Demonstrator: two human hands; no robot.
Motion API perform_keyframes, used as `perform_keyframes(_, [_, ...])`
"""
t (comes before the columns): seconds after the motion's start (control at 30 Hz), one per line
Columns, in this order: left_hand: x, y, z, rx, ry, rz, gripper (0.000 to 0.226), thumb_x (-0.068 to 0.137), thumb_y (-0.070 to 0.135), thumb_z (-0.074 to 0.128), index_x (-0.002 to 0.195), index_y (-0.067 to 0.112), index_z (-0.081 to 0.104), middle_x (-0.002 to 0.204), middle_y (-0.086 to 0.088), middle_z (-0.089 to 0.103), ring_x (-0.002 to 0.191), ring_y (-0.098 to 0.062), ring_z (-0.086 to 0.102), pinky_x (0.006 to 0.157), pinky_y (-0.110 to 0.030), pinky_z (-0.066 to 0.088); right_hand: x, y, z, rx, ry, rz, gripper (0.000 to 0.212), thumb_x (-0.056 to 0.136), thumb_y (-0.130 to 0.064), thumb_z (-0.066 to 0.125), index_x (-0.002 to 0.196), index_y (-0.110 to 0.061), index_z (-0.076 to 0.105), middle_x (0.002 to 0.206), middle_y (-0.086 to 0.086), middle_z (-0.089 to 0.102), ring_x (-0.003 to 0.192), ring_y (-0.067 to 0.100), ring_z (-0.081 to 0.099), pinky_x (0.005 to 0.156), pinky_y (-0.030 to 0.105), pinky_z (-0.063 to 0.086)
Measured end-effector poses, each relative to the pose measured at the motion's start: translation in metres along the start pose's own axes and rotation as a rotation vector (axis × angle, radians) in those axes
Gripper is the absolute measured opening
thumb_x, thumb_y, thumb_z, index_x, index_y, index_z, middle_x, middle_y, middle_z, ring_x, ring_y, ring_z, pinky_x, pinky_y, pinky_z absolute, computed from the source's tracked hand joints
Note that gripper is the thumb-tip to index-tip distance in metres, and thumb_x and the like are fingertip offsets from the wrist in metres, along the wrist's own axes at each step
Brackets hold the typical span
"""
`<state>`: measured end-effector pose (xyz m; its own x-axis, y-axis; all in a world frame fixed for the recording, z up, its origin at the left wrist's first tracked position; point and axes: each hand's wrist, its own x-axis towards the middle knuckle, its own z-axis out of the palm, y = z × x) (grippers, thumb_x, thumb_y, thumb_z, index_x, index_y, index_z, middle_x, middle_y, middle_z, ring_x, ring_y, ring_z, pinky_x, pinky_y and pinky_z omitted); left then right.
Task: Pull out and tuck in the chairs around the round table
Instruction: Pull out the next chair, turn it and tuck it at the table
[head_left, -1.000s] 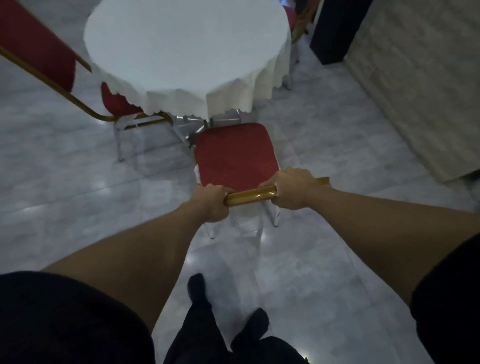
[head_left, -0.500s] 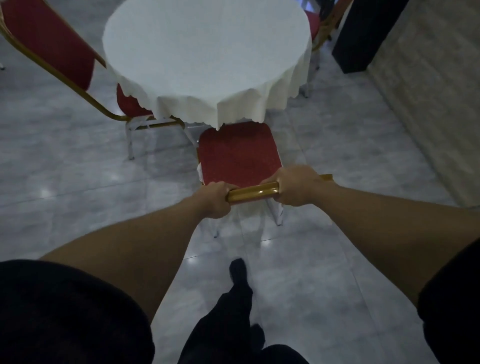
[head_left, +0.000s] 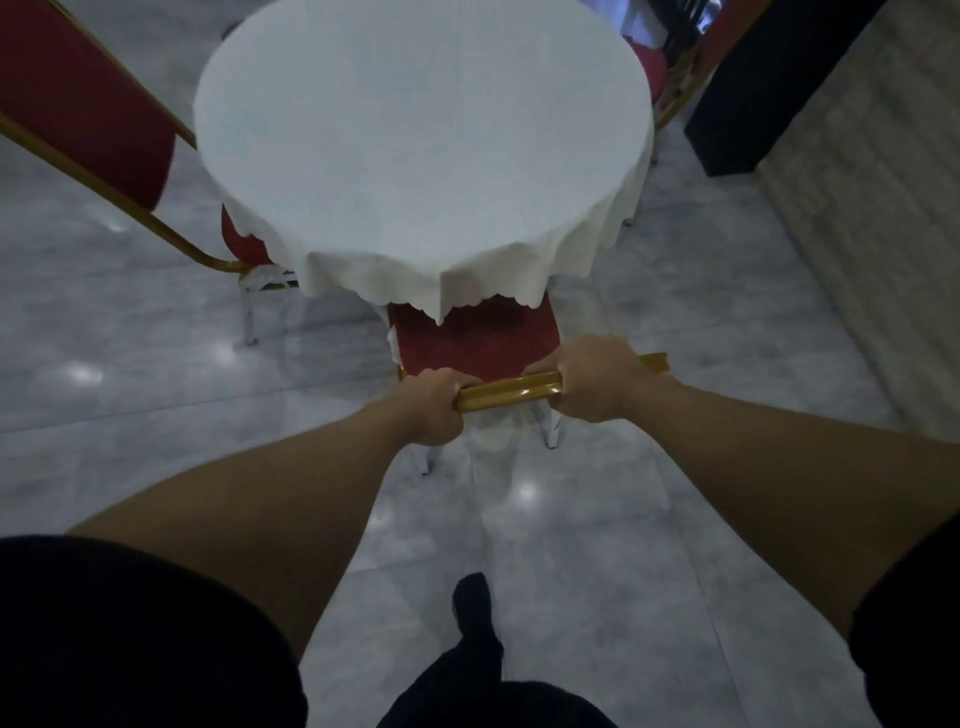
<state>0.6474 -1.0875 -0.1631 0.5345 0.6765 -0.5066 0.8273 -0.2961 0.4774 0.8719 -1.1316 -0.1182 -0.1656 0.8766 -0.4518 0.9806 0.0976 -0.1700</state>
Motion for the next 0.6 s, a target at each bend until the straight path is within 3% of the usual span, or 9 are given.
perform_keyframes(0.27, [0.012,0.004,-0.006,-0.045,-0.058,-0.027,0.065,0.081,0.001,0.051,0.135,0.035,0.063,0.087,0.005,0.066,0.088,-0.024,0.067,0.072,-0.033,0.049,0.012,0.010,-0.008,0.016,0.010,-0.011,0.042,0.093,-0.030,0.064,0.128,-0.053,0.071,0.107,-0.012,0.078,0.097,0.019,0.071,0.081,0.034,0.052])
perform_keyframes(0.33, [0.012,0.004,-0.010,-0.053,-0.124,-0.043,0.067,0.082,0.000,0.053,0.140,0.033,0.060,0.091,0.002,0.066,0.091,-0.025,0.067,0.073,-0.033,0.050,0.013,0.012,-0.006,0.047,-0.030,-0.033,0.035,0.088,-0.032,0.066,0.115,-0.053,0.074,0.098,-0.012,0.076,0.093,0.018,0.070,0.079,0.035,0.054])
perform_keyframes(0.4, [0.011,0.010,-0.018,-0.007,-0.197,-0.080,0.065,0.085,0.009,0.061,0.146,0.032,0.054,0.102,0.000,0.067,0.097,-0.025,0.066,0.079,-0.034,0.053,0.015,0.015,-0.008,0.068,-0.114,-0.061,0.015,0.082,-0.041,0.075,0.090,-0.051,0.067,0.083,-0.014,0.068,0.084,0.014,0.066,0.069,0.032,0.049])
perform_keyframes(0.47, [0.011,0.022,-0.030,0.061,-0.240,-0.107,0.073,0.086,0.031,0.074,0.152,0.027,0.045,0.125,-0.003,0.065,0.115,-0.025,0.062,0.097,-0.038,0.051,0.016,0.020,-0.015,0.124,-0.194,-0.092,0.032,0.073,-0.061,0.084,0.089,-0.047,0.060,0.076,-0.017,0.060,0.074,0.007,0.059,0.068,0.029,0.043])
perform_keyframes(0.5, [0.011,0.030,-0.037,0.060,-0.255,-0.113,0.084,0.083,0.042,0.078,0.156,0.024,0.040,0.139,-0.004,0.060,0.124,-0.026,0.058,0.106,-0.040,0.047,0.014,0.022,-0.020,0.170,-0.216,-0.093,0.049,0.067,-0.071,0.085,0.101,-0.039,0.069,0.081,-0.018,0.063,0.077,0.005,0.059,0.073,0.029,0.045])
perform_keyframes(0.57, [0.013,0.046,-0.050,0.021,-0.256,-0.112,0.095,0.080,0.055,0.079,0.158,0.021,0.035,0.152,-0.002,0.051,0.136,-0.026,0.050,0.114,-0.041,0.040,0.012,0.030,-0.029,0.264,-0.180,-0.078,0.093,0.060,-0.082,0.083,0.134,-0.028,0.070,0.116,-0.013,0.072,0.106,0.010,0.066,0.093,0.032,0.050])
perform_keyframes(0.6, [0.014,0.057,-0.057,0.010,-0.247,-0.111,0.094,0.082,0.058,0.076,0.158,0.021,0.036,0.152,-0.002,0.050,0.138,-0.026,0.049,0.114,-0.041,0.039,0.007,0.036,-0.037,0.297,-0.150,-0.054,0.104,0.060,-0.085,0.080,0.143,-0.026,0.064,0.135,-0.008,0.068,0.122,0.015,0.063,0.102,0.034,0.049])
